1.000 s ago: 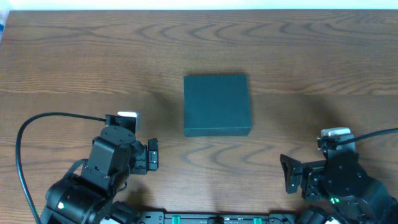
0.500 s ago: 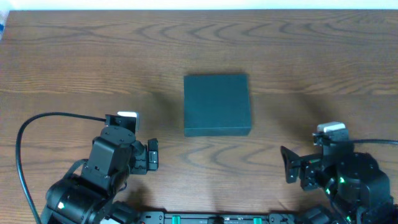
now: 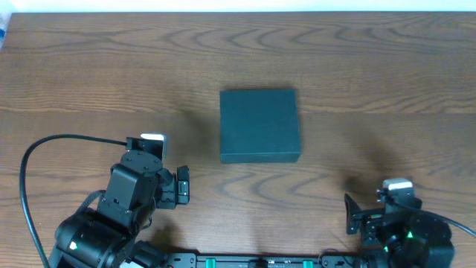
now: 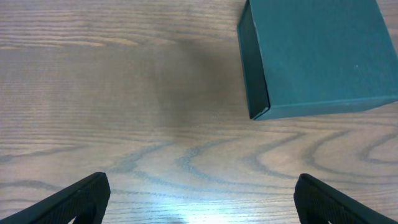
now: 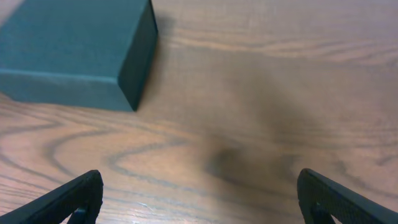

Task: Pack container

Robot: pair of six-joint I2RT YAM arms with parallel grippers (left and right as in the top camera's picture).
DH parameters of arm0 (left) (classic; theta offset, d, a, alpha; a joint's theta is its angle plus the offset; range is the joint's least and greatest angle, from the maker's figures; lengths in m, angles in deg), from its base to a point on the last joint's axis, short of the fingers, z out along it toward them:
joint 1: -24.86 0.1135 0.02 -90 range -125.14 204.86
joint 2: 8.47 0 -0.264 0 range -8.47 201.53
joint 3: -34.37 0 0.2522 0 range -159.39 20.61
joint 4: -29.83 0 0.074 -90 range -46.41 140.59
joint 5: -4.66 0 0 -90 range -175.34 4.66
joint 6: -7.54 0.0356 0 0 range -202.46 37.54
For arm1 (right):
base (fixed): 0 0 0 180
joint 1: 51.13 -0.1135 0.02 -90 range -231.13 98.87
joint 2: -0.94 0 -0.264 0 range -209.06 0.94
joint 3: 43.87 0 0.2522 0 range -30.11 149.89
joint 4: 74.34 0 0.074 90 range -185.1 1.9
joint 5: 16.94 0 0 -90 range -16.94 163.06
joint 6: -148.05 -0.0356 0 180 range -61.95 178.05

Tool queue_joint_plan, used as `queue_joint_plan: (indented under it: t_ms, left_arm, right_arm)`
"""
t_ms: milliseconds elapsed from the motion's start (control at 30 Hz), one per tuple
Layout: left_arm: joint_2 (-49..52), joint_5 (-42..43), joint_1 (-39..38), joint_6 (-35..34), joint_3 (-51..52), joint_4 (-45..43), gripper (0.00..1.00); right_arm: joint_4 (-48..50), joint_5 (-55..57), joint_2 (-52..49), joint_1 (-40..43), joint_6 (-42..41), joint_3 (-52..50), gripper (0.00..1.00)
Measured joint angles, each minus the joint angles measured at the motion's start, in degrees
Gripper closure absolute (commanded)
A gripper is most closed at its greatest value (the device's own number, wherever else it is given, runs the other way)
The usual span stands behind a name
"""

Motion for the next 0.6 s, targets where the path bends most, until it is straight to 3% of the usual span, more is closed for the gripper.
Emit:
queue_joint_plan:
  t_ms: [367, 600]
  left_arm:
    - [0.0, 0.0, 0.0, 0.0, 0.0, 0.0, 0.04]
    - [0.0, 0.0, 0.0, 0.0, 0.0, 0.0, 0.04]
  right_arm:
    - [1.7, -1.4, 4.4, 1.8, 0.6, -12.5, 0.01]
    - [2.2, -1.7, 5.2, 2.8, 0.6, -12.7, 0.01]
